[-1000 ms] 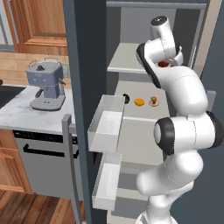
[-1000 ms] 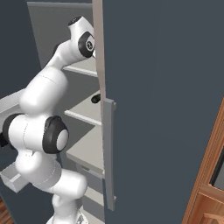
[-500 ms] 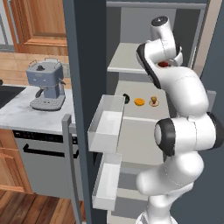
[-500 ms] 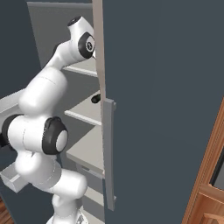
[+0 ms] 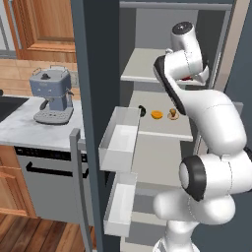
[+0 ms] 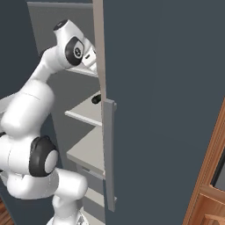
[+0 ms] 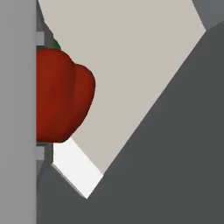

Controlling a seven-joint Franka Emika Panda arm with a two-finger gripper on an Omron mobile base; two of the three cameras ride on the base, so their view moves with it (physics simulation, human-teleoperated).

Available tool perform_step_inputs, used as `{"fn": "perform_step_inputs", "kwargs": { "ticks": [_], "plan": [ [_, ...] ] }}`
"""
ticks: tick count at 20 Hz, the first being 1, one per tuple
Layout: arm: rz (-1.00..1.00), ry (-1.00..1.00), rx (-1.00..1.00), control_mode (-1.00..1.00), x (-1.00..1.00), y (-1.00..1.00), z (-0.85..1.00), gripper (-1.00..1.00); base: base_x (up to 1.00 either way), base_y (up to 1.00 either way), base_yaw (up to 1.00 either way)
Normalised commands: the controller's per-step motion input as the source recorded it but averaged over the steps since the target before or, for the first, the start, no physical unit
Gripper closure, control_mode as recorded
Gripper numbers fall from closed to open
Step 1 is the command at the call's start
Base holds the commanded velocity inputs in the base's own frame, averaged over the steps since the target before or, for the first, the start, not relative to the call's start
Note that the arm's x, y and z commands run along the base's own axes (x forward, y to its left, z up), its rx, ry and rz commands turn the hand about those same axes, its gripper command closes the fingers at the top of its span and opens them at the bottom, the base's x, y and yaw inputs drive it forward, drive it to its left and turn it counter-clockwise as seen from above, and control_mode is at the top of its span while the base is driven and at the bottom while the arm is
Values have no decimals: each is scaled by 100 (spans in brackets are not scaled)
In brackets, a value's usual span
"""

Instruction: Take the orange and bell pepper from the highest rack and move them to the second highest rack where the mushroom and eggplant are located, to maximize freezer space. Close the freezer door after rearranging.

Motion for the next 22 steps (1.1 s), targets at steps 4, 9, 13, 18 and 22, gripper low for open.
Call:
{"fn": "perform_step_inputs", "kwargs": {
  "ticks": [4,9,13,18,22],
  "plan": [
    [0,-2,0,-100,-93,25,-5,100,0,0,0],
    [0,0,0,-100,-85,34,-27,100,0,0,0],
    [3,0,-3,-100,-39,31,-57,100,0,0,0],
    [11,0,-2,-100,1,6,-63,100,0,0,0],
    [16,-2,-12,-100,35,0,-65,100,0,0,0]
  ]
}}
